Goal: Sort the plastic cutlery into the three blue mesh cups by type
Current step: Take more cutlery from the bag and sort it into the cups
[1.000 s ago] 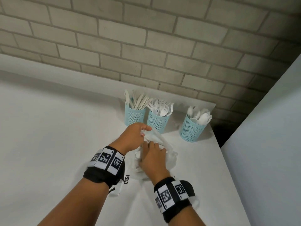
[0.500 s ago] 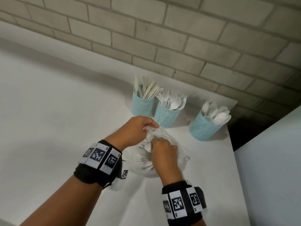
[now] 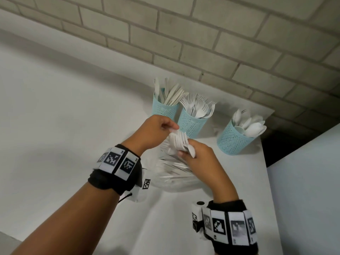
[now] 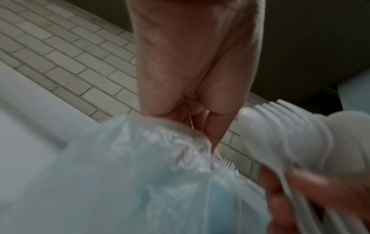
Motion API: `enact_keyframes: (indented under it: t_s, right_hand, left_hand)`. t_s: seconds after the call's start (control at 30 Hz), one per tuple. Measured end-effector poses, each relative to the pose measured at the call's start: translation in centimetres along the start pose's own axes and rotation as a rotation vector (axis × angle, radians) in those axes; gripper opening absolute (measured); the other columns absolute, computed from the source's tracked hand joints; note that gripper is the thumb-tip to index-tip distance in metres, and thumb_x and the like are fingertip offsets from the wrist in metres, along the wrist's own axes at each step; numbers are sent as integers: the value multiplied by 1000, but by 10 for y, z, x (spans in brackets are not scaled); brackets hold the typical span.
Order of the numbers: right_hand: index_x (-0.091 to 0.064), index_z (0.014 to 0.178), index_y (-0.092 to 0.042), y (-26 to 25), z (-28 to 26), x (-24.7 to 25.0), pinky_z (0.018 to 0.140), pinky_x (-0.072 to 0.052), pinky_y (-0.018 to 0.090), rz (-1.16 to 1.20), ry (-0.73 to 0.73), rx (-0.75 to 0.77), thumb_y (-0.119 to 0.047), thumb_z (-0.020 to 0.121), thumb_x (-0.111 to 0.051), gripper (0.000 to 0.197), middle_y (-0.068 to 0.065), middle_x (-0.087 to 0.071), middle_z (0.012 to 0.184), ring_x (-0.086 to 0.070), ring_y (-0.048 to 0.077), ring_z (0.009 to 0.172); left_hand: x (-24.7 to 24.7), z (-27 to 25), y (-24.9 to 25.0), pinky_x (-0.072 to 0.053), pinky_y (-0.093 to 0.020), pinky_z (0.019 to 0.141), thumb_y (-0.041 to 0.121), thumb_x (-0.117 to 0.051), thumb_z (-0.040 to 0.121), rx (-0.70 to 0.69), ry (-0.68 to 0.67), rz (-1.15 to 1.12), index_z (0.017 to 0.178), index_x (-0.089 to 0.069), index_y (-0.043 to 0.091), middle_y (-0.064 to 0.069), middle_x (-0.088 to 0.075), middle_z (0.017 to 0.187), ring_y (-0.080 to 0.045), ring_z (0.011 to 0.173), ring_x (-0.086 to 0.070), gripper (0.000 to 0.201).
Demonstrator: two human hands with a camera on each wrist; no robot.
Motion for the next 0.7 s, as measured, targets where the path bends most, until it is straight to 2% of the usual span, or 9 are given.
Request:
enact_keyframes:
  t_s: [0.07,0.17,0.2,0.27,0.3,0.37,0.47,0.6,0.7]
  right_hand:
    - [-64,103,-15,-7,-3,18,75,-48,27,166,73,6,-21,90,-60,15,4,-69,93,-63,18,87]
    - [-65,92,-21,-16,-2,42,79,-49,18,413,168,13,-18,91,-58,8,-2,-73,86,-67,8,87]
    - [-65,90,-22,-16,1,46,83,-50,19,545,182,4,-16,91,-57,10,-3,-73,84,-68,8,88]
    - [-65,92,-16,-13,11,48,90,-53,30,883,173,-44,-11,93,-53,13,1,-74,82,-70,15,89]
    - [-63,94,-11,-12,16,46,89,-54,33,1036,159,-73,-9,93,-51,13,4,-74,81,-70,17,87]
    - [-62,94,-7,-14,25,40,77,-58,32,1188,130,-120,-10,94,-49,13,6,-74,80,-71,17,78]
    - [-61,95,-4,-14,33,27,62,-59,28,1237,92,-180,-13,94,-49,14,5,-74,83,-71,15,78]
    - [-62,95,-9,-13,40,22,77,-56,27,1173,80,-165,-15,95,-49,14,1,-73,90,-66,13,90]
    - [-66,91,-17,-13,41,18,68,-50,21,947,59,-156,-23,95,-51,17,-5,-71,95,-64,14,85]
  left_hand:
    - [3,-1,-1,-41,-8,74,1,-55,88,1,3,26,102,-70,12,2,-65,92,-5,84,-58,23]
    - [-3,-7,10,-37,-18,91,15,-57,91,-45,-75,46,107,-69,20,6,-64,115,-6,107,-55,21]
    - [-6,-9,17,-36,-21,96,25,-56,92,-67,-114,-8,108,-69,22,8,-62,120,-4,113,-54,20]
    - [-16,-13,28,-36,-27,104,41,-44,95,-66,-203,-178,110,-69,25,11,-63,121,-4,117,-53,32]
    - [-21,-14,32,-37,-32,105,47,-38,96,-48,-244,-233,112,-67,25,9,-64,120,-8,117,-55,40]
    - [-32,-15,33,-45,-37,102,53,-30,96,-7,-318,-268,114,-66,22,-2,-68,114,-19,110,-61,51]
    - [-43,-15,29,-53,-30,87,51,-30,94,47,-371,-327,113,-65,9,-9,-71,102,-19,94,-69,58]
    - [-51,-16,18,-56,-29,77,46,-42,90,128,-458,-435,107,-63,7,-7,-72,86,-16,76,-70,47]
    - [-56,-21,11,-57,-26,69,39,-47,92,163,-519,-429,99,-63,10,-1,-71,73,-10,65,-68,33]
Point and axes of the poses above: each hand's wrist, its own z-axis towards the middle knuckle, its own x-axis out of the back of the hand, y = z × x, the point moved 10 cm from there along z, towards the middle knuckle
